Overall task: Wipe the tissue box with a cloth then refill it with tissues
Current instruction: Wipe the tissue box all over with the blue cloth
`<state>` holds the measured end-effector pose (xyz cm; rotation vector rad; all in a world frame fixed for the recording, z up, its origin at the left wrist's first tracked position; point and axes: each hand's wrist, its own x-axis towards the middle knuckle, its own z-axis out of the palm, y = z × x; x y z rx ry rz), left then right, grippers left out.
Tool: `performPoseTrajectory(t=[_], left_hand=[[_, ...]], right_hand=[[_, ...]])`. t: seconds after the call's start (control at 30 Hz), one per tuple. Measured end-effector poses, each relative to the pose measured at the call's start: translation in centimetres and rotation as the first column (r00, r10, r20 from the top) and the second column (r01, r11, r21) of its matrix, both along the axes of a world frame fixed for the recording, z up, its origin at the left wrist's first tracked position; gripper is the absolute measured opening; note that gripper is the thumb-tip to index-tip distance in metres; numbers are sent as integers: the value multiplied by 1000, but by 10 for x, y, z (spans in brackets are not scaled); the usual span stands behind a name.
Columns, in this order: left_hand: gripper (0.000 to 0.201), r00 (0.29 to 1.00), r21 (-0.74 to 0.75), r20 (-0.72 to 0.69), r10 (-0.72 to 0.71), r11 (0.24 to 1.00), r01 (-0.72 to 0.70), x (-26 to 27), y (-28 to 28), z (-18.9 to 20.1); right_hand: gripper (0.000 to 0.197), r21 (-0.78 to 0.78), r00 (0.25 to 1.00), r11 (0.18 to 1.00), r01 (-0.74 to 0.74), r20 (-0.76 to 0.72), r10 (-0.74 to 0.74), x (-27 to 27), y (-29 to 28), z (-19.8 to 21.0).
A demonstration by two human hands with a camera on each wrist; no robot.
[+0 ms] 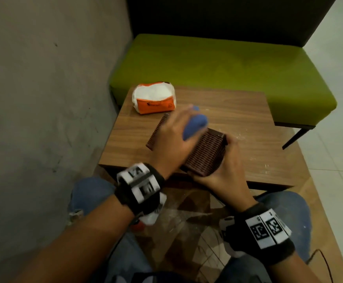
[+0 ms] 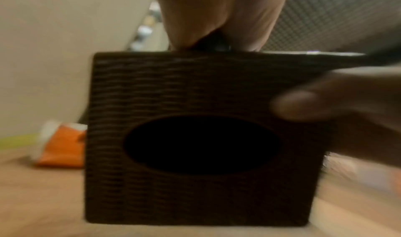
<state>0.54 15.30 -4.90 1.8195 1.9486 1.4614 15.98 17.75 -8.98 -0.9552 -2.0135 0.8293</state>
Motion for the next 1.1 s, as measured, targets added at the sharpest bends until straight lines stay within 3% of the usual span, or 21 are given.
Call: performPoseTrajectory(t=[0.07, 0.13, 0.23, 0.3, 0.37, 0.43, 0.47, 0.5, 0.57, 0.63, 0.67, 0.7, 0.77, 0.83, 0.87, 0.97, 1.03, 1.1], left_hand=[[38, 966, -3, -128, -227, 974, 228, 24, -20, -5], [39, 947, -30, -169, -273, 962, 271, 14, -18, -5], [33, 999, 24, 28, 44, 999, -45, -28, -2, -4], [31, 987, 62, 95, 132, 988, -138, -25, -8, -11], [36, 999, 74, 6, -49, 996, 48, 5, -25, -15], [38, 950, 54, -140, -279, 956, 288, 26, -44, -21], [38, 934, 50, -167, -315, 944, 327, 21, -45, -22], [38, 948, 56, -149, -280, 955, 291, 10, -42, -23], [37, 999, 99, -16, -44, 994, 45, -20, -29, -27], [34, 979, 126, 140, 148, 978, -166, -37, -24, -30], [33, 970, 119, 167, 176, 973, -197, -32, -24, -32], [35, 976, 104, 148, 161, 979, -177, -20, -27, -32], [44, 999, 74, 18, -40, 997, 38, 14, -37, -29], [47, 961, 45, -93, -261, 963, 266, 37, -40, -25], [45, 949, 33, -107, -297, 953, 302, 41, -35, -19], [38, 986, 34, -32, -163, 986, 164, 21, -3, 2], [32, 996, 28, 64, 54, 998, -56, -7, 18, 8], [31, 959, -5, 161, 234, 972, -236, -25, 24, 2]], right_hand=[[96, -34, 999, 999, -14, -49, 12, -2, -2, -2], [100, -45, 997, 999, -9, -80, 5, 0, -6, -5], [101, 13, 998, 998, 55, -43, -54, 4, -6, -4], [101, 49, 998, 997, 62, 10, -62, 4, -3, -1], [102, 10, 998, 998, 64, -2, -64, 1, 1, -1], [102, -50, 996, 996, 74, -38, -76, -1, 2, 0], [103, -43, 996, 996, 72, -41, -74, 0, 1, 0], [106, -22, 998, 998, 61, -25, -62, 3, 2, -1], [107, 18, 999, 999, 51, 0, -51, 9, 1, 1], [105, 40, 998, 997, 59, 11, -59, 9, 1, 3], [105, 41, 998, 997, 66, 16, -67, 8, 1, 2], [107, 32, 997, 997, 76, 28, -77, 6, 1, -1], [108, -26, 997, 998, 64, 38, -63, -1, 1, -4], [95, -54, 999, 998, 18, 31, -17, -5, 1, -7], [89, -29, 999, 1000, 6, 40, -5, -6, 1, -8], [99, 15, 1000, 999, 29, 2, -29, 0, -1, -6], [102, 67, 998, 996, 59, -8, -59, 3, -5, -2], [101, 92, 999, 995, 48, 15, -50, 3, -8, -1]])
